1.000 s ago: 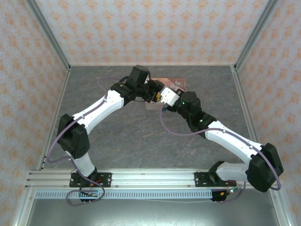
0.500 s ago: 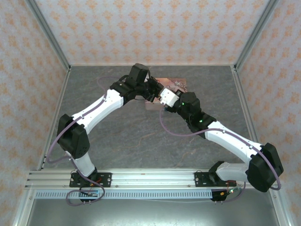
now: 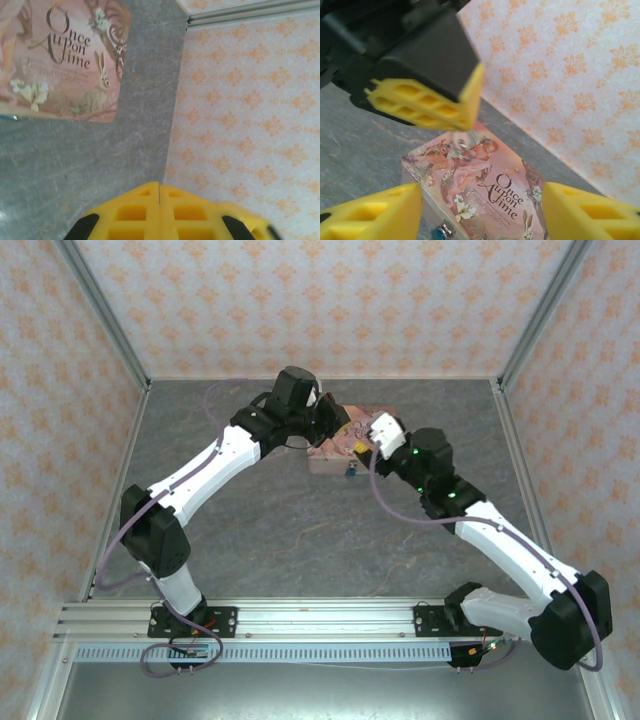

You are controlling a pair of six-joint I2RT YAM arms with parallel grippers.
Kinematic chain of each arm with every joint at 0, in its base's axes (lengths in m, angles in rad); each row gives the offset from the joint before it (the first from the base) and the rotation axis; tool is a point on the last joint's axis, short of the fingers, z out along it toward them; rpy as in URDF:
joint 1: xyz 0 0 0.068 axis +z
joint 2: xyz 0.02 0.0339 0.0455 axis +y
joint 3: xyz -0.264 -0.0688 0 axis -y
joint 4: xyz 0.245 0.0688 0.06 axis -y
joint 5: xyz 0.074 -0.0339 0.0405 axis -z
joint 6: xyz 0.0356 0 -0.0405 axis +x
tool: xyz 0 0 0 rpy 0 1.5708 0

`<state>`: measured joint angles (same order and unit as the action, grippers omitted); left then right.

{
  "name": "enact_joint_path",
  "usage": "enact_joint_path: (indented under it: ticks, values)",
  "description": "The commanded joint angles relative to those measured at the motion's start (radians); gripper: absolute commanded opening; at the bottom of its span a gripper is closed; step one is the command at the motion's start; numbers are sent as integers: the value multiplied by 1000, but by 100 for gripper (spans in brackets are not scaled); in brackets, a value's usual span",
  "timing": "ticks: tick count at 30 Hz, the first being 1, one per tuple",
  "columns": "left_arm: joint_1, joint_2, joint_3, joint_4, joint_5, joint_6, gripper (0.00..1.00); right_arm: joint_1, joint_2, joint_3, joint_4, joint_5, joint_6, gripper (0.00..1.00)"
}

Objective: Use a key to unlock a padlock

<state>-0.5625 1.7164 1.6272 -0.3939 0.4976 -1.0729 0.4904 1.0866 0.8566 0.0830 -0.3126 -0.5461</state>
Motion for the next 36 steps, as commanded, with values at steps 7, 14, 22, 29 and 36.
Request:
enact_joint_path:
  ticks: [7,14,22,29,36]
  values:
    - [4,-141,-38,161,-50,448,0,-314,32,-39,324,-650,769,80]
    - [6,-239,-128,298,18,621,0,-349,160,-37,746,-800,1208,84]
    - [5,-293,-213,465,61,658,0,-292,255,27,1017,-857,1439,83]
    - [5,-289,-205,481,76,658,0,-192,256,109,814,-892,1277,72]
    - [5,-291,-214,492,85,640,0,-179,288,154,787,-900,1268,62]
